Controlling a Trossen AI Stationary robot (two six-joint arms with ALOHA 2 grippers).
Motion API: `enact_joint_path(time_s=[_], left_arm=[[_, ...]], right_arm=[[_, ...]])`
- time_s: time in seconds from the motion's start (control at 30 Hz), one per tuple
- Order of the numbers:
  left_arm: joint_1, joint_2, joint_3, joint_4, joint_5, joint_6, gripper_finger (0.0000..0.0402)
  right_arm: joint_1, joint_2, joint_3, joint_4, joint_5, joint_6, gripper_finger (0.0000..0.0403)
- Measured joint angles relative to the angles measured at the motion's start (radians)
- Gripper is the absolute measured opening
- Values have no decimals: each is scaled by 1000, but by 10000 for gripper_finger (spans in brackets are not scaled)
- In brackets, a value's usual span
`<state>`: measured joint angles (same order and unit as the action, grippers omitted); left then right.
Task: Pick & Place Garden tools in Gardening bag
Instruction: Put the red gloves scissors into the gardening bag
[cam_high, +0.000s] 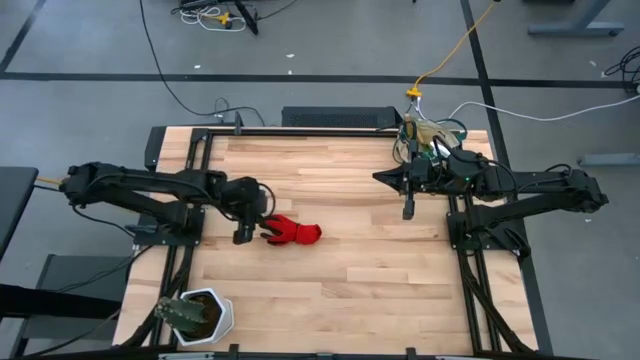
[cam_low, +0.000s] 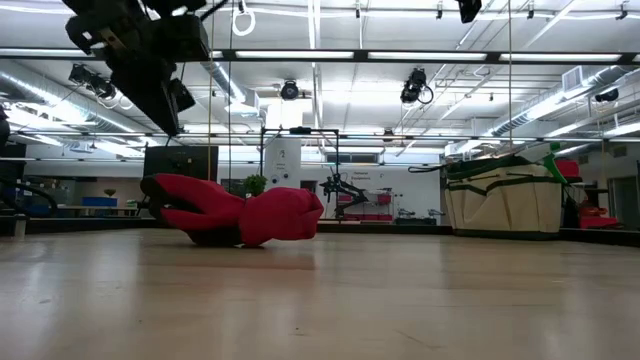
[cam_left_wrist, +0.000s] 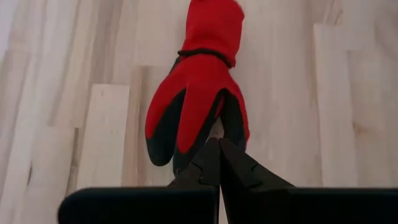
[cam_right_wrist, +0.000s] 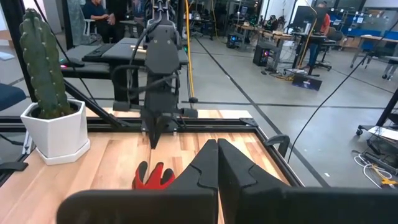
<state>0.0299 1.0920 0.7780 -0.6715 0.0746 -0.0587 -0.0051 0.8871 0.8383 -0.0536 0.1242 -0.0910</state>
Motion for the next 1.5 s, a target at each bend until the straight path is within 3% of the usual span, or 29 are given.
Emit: enact_joint_path(time_s=[0.37,0.73,1.3,1.5], left_arm=[[2,109,0,18,-2,18,2],[2,120,0,16,-51,19,11],[2,122,0,-4,-85,-8,207],[2,182,1,-2,-48,-35,251]], right_arm=[[0,0,0,-1,0,1,0],[0,0,-1,-18,0,3,0],[0,0,-1,-29,0,3,0],[0,0,-1,-33,0,3,0]])
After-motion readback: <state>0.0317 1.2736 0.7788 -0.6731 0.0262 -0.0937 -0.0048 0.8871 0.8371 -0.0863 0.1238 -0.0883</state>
